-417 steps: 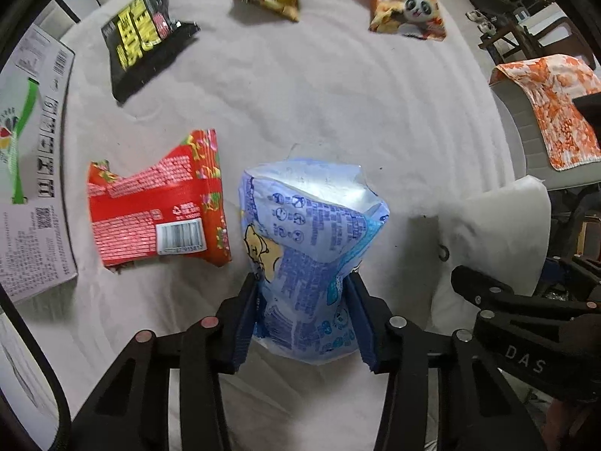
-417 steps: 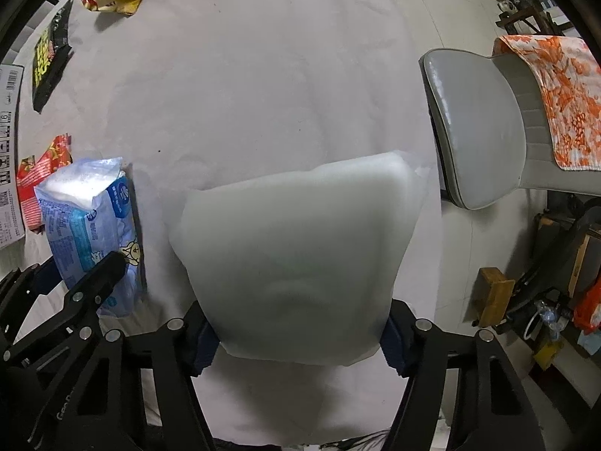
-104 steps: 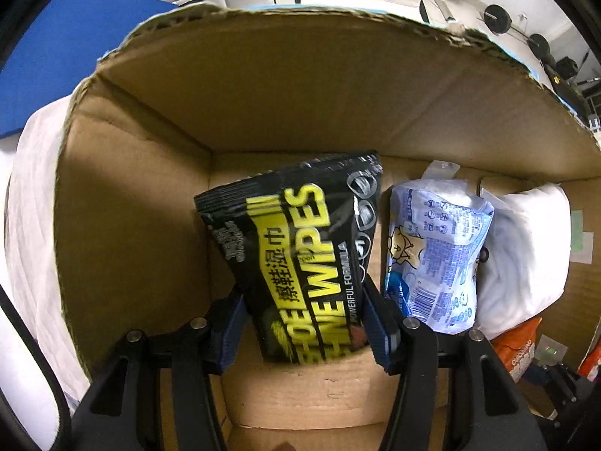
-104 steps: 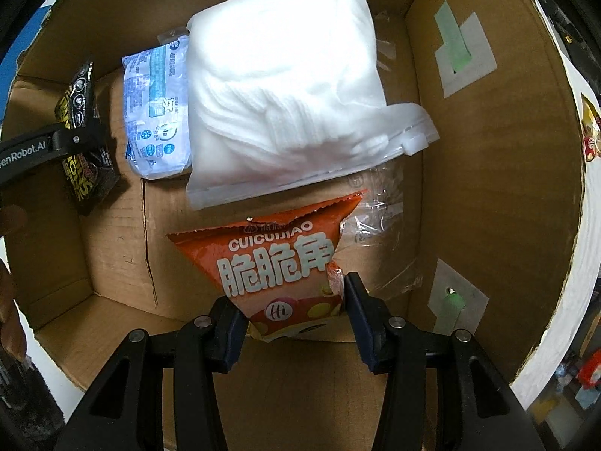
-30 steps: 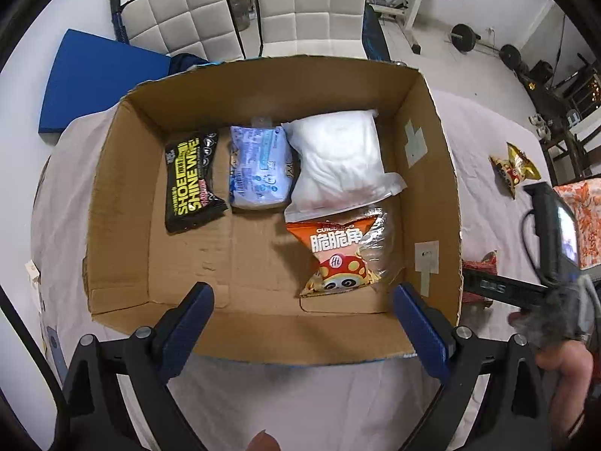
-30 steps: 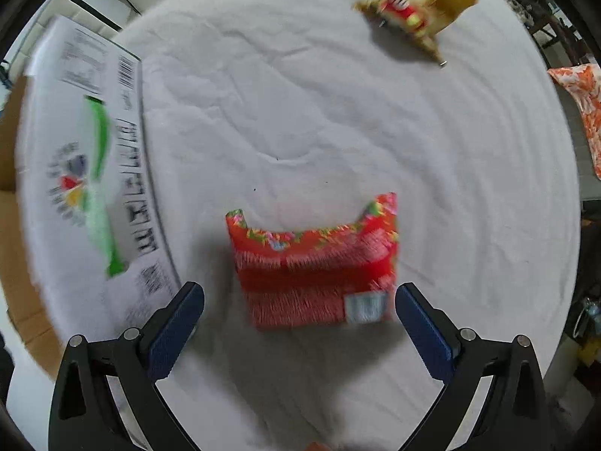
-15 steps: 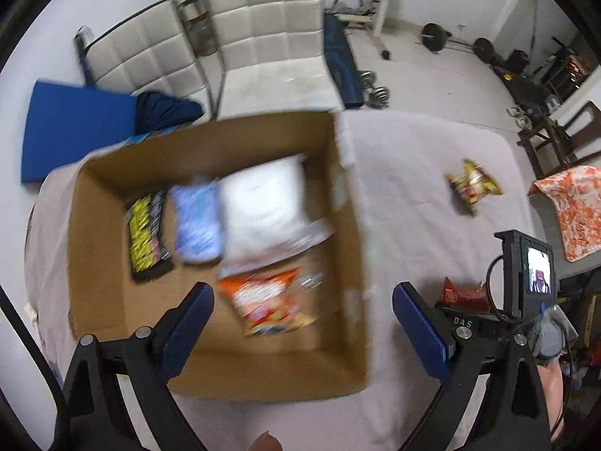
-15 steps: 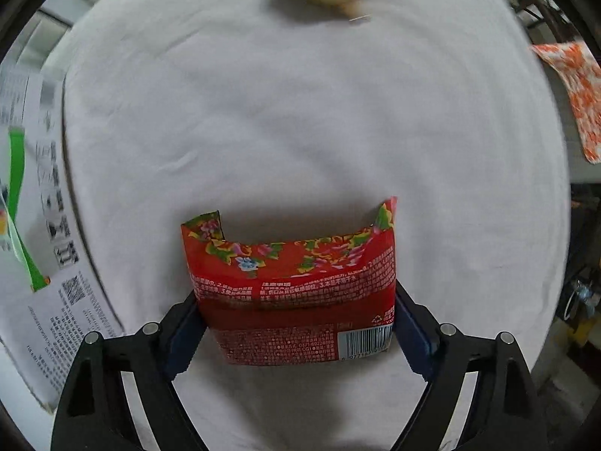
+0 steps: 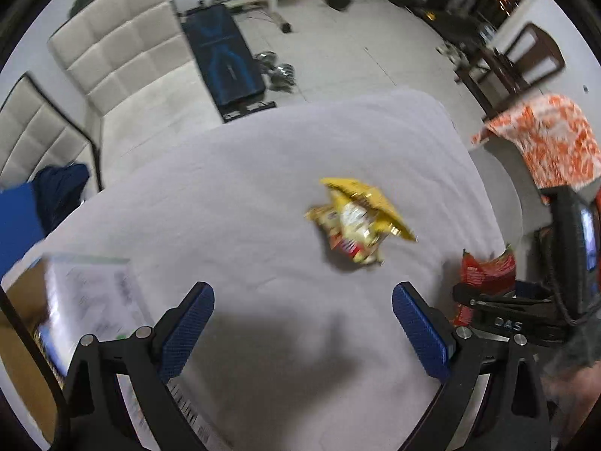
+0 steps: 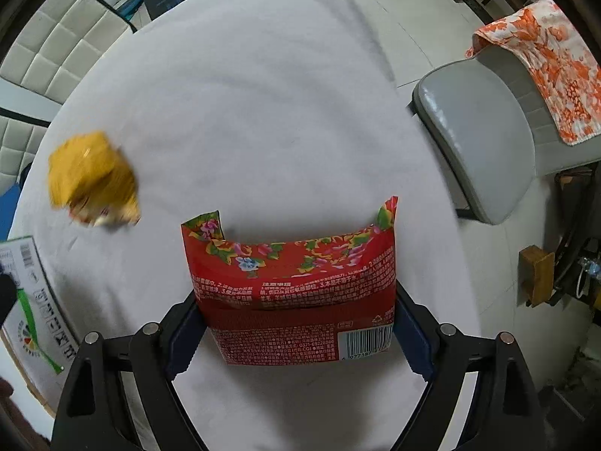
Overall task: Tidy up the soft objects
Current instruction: 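Grasp the red snack bag with right tool while left grasps yellow snack bag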
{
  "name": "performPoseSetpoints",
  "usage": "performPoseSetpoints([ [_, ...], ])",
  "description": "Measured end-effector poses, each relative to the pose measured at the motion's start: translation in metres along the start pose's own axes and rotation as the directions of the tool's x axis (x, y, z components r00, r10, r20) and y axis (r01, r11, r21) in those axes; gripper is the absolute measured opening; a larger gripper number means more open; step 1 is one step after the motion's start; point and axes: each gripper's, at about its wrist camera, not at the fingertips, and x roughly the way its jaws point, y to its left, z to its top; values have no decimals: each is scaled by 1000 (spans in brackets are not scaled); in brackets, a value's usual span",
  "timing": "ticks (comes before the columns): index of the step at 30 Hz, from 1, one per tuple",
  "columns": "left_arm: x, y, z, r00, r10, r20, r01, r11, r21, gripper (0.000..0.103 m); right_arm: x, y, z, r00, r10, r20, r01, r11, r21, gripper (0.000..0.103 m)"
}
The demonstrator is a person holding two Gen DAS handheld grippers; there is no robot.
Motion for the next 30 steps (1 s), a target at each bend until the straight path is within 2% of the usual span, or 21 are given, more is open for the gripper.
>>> performPoseSetpoints([
  [5, 32, -22, 24, 1000, -9, -25, 11, 998, 64, 97, 0, -6, 16, 1000, -5, 4, 5, 1000, -17, 90],
  [7, 43, -31, 32, 999, 2, -36, 1, 997, 82, 91, 4, -13, 23, 1000, -4, 6, 4, 1000, -20, 90],
  [9, 52, -36, 38, 999, -6, -54, 11, 996, 89, 77, 2, -12, 22, 1000, 1, 10, 0, 1000, -24, 90],
  [12, 66, -42, 46, 996, -21, -85, 29, 995, 97, 64, 0, -9, 22, 1000, 2, 14, -1, 999, -36, 90],
  [14, 67, -46, 48, 995, -29, -90, 38, 995, 95, 56, -2, -1, 18, 1000, 7, 11, -6, 999, -42, 90],
  [23, 61, -46, 45, 999, -13, -52, 18, 996, 90, 44, -4, 11, 24, 1000, -1, 14, 2, 997, -78, 90],
  [30, 43, -27, 26, 999, -31, -28, 31, 999, 18, 35, -8, 12, 21, 1000, -1, 25, 3, 995, -96, 90],
])
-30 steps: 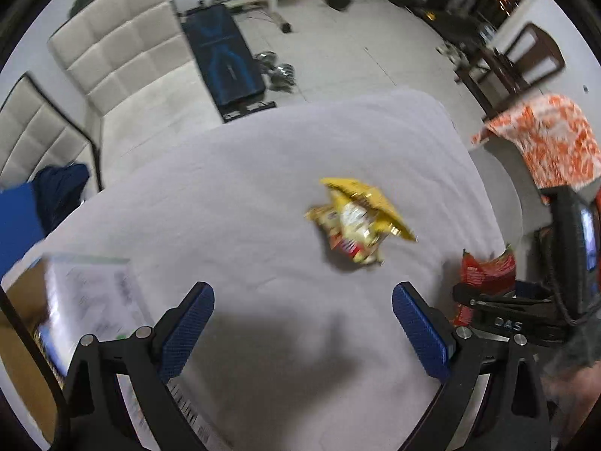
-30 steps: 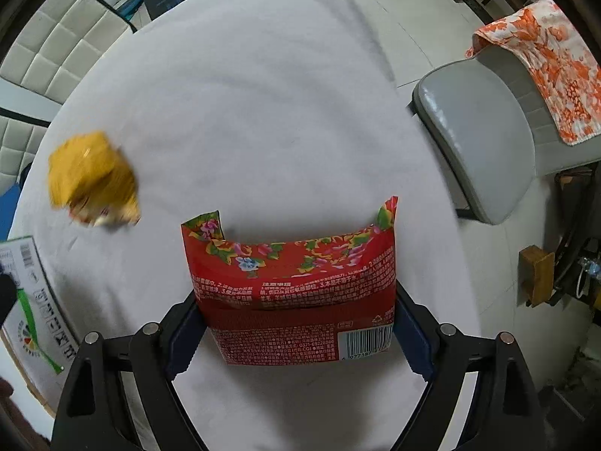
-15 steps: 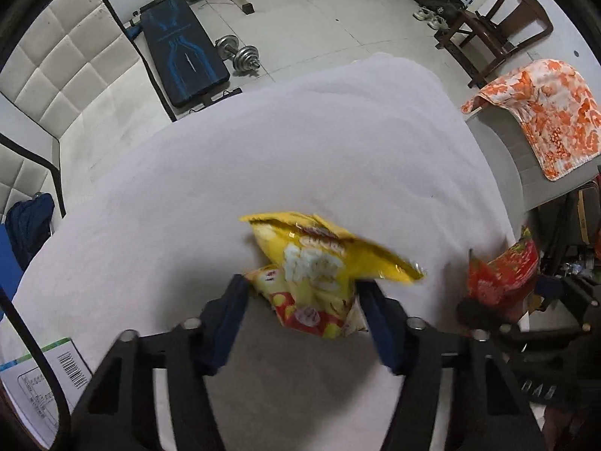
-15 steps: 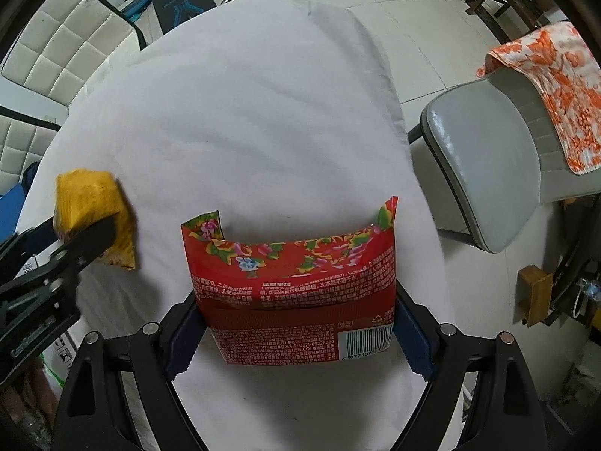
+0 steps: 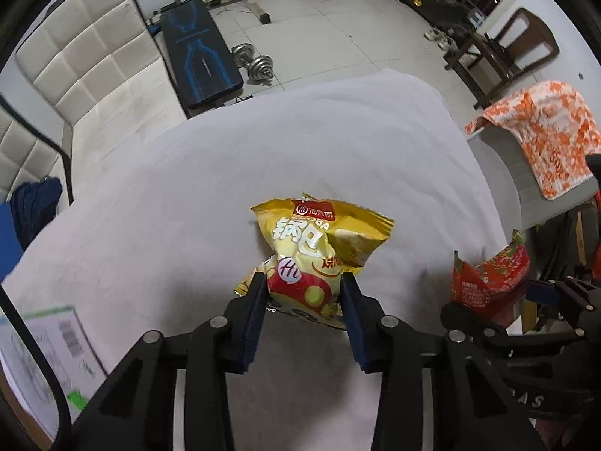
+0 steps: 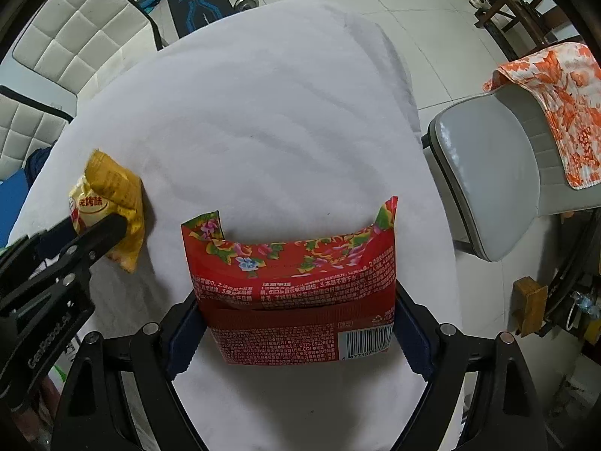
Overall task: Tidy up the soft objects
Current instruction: 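Grasp the red snack bag with right tool while left grasps yellow snack bag, then carry both bags into the box and open both tools to drop them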
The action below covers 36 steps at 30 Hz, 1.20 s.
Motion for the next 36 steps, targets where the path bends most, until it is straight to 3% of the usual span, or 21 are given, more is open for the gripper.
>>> performPoseSetpoints([
  [6, -17, 16, -31, 1000, 0, 18, 1, 998, -62, 34, -9, 13, -16, 1000, 5, 12, -4, 1000, -26, 90],
  [13, -63, 32, -74, 996, 8, 89, 4, 992, -129, 34, -24, 30, -49, 999, 31, 22, -29, 998, -62, 90],
  [19, -98, 48, -105, 989, 53, 140, -34, 990, -137, 34, -50, 47, -81, 998, 8, 61, -2, 995, -102, 90],
  [25, -141, 73, -131, 979, 52, 197, -13, 981, -195, 34, -83, 64, -107, 995, 44, 94, -33, 994, -108, 90],
  [36, -214, 118, -179, 950, 79, 302, -3, 970, -244, 34, -150, 145, -152, 978, 125, 169, -86, 972, -219, 90],
])
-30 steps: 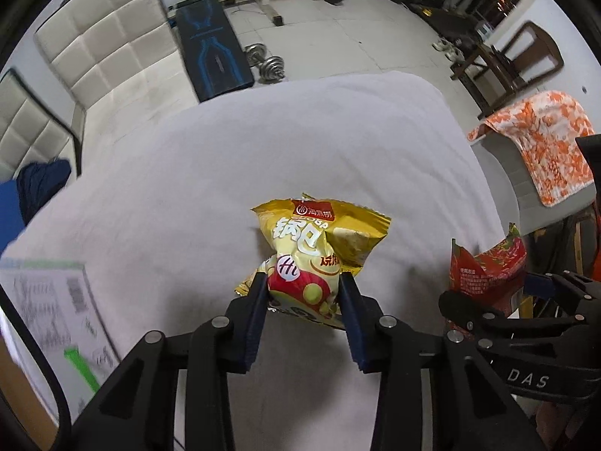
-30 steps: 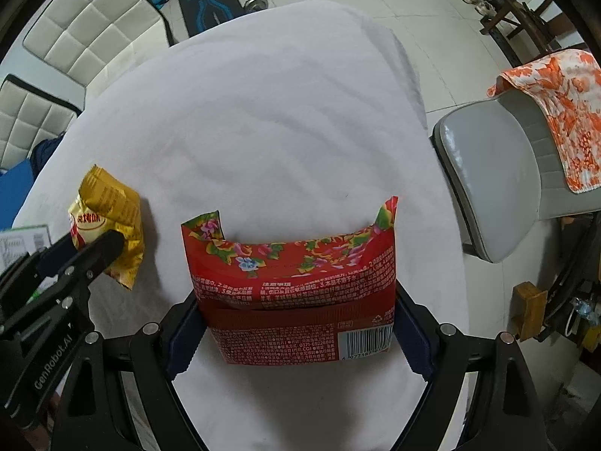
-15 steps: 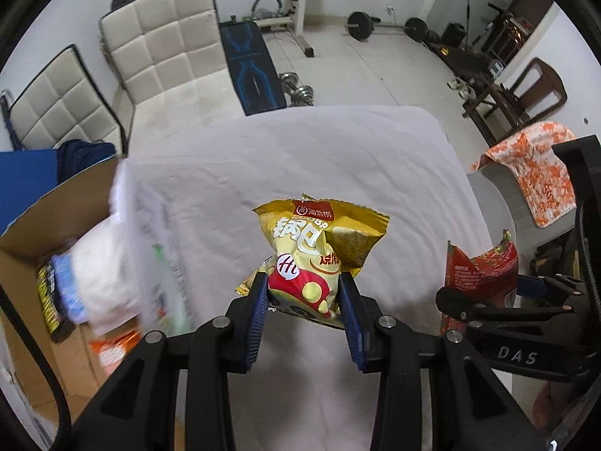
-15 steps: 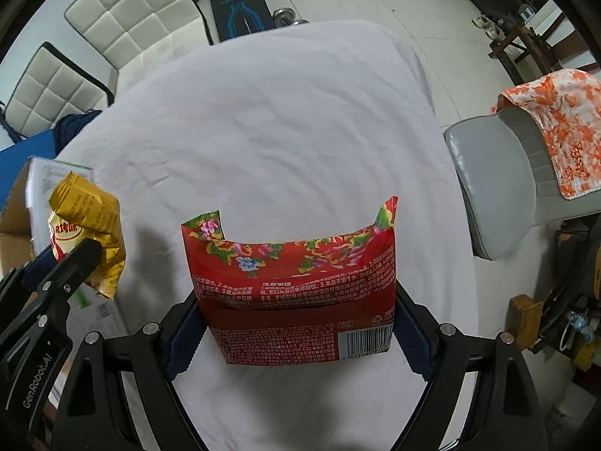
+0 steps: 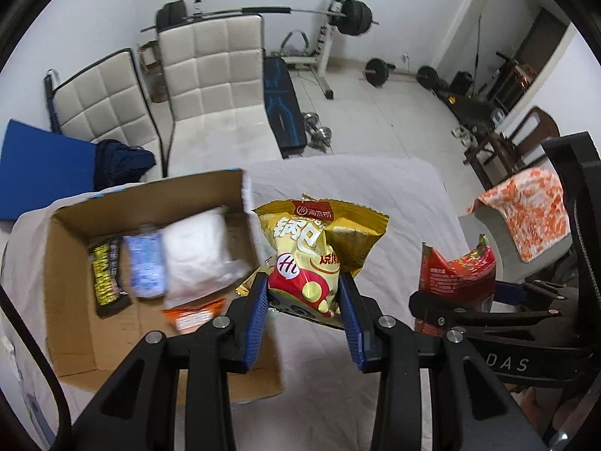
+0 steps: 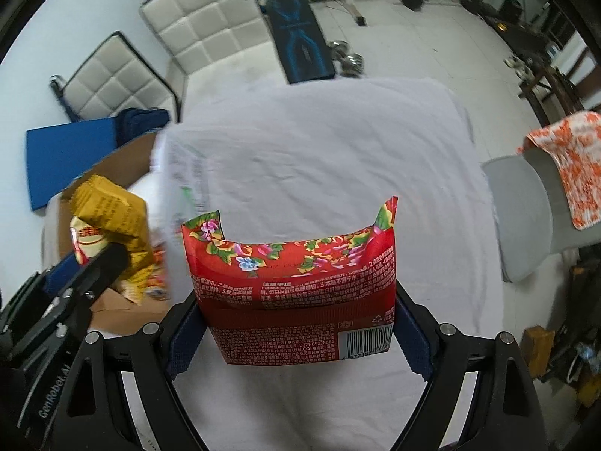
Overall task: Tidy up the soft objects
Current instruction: 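Carry both bags into the box and open both tools to drop them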
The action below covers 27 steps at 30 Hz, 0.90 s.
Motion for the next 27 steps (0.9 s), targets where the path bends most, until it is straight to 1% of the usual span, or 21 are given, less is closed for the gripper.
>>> performPoseSetpoints([
  [3, -24, 28, -3, 999, 24, 24, -24, 999, -21, 34, -11, 32, -2, 999, 26, 20, -26, 999, -31, 90],
  [6, -47, 53, -7, 996, 72, 52, -71, 997, -34, 34, -20, 65, -6, 998, 55, 30, -53, 997, -63, 90],
  [13, -85, 115, -25, 979, 190, 78, -183, 980, -83, 34, -29, 140, -20, 995, 93, 27, -89, 986, -140, 90],
  [19, -97, 149, -43, 972, 222, 71, -212, 970, -122, 34, -32, 179, -37, 995, 95, 35, -87, 981, -174, 90],
  [27, -98, 167, -59, 973, 228, 45, -220, 965, -144, 34, -29, 205, -45, 995, 89, 39, -79, 975, -207, 90],
])
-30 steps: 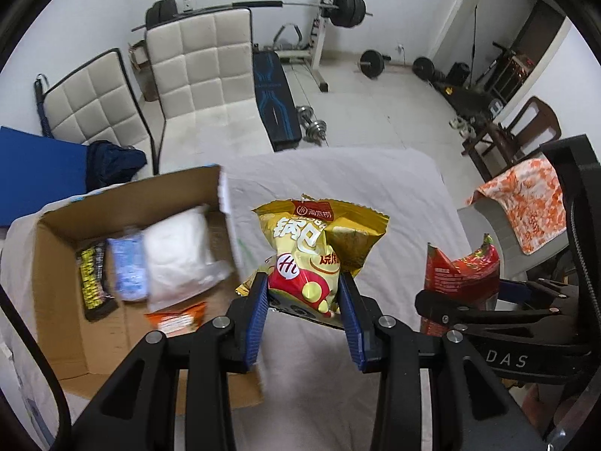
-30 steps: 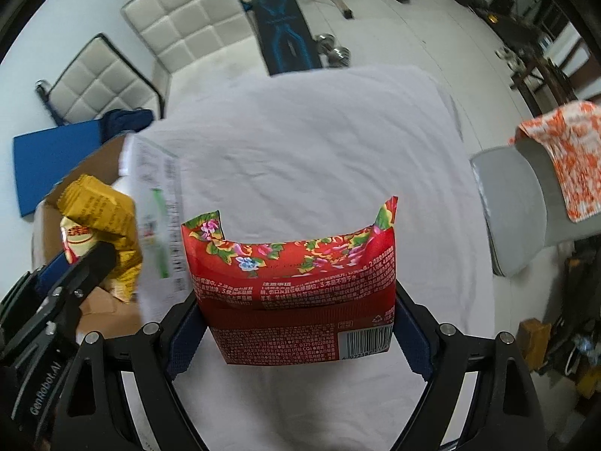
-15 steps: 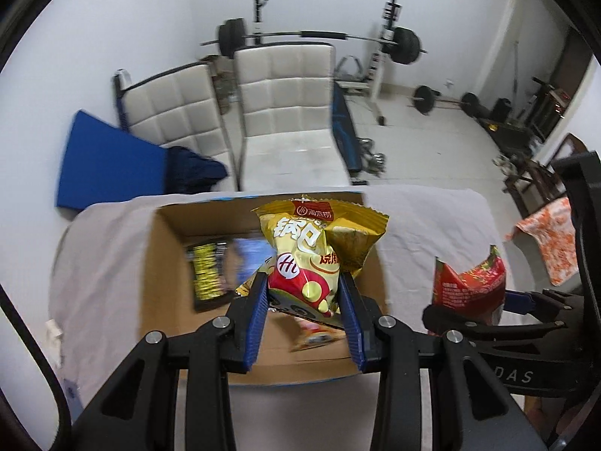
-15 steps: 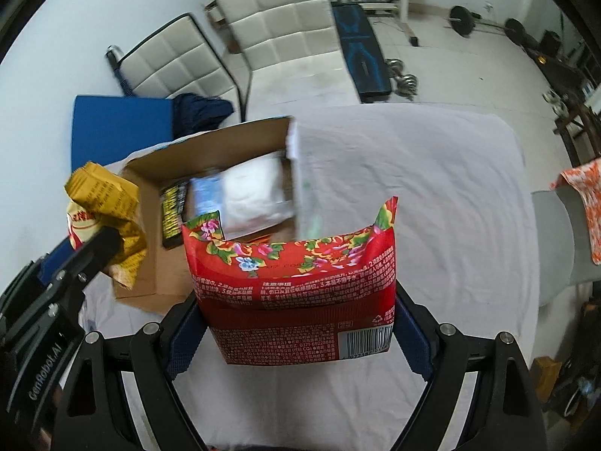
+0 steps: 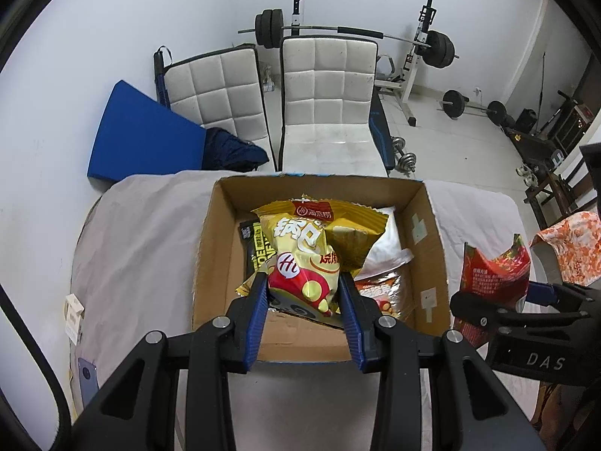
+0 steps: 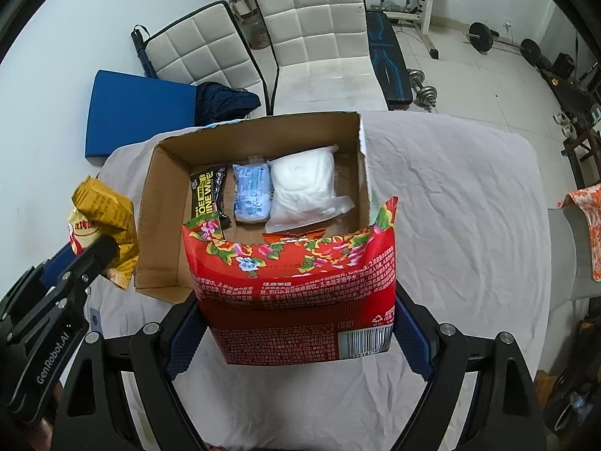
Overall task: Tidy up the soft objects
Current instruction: 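Carry both bags into the box and open both tools to drop them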
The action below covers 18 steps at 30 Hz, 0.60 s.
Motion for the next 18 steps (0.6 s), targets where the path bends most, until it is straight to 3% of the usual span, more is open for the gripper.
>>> performPoseSetpoints([
  [3, 6, 5, -2, 1000, -9, -27, 9, 1000, 0, 34, 4, 9, 1, 1000, -2, -4, 2, 1000, -10, 90],
  [9, 51, 30, -2, 986, -54, -159, 49, 998, -35, 34, 42, 27, 3, 999, 3, -51, -4, 999, -33, 90],
  [18, 137, 64, -7, 917, -111, -383, 85, 993, -85, 34, 131, 54, -2, 983, 33, -181, -44, 997, -61, 90],
])
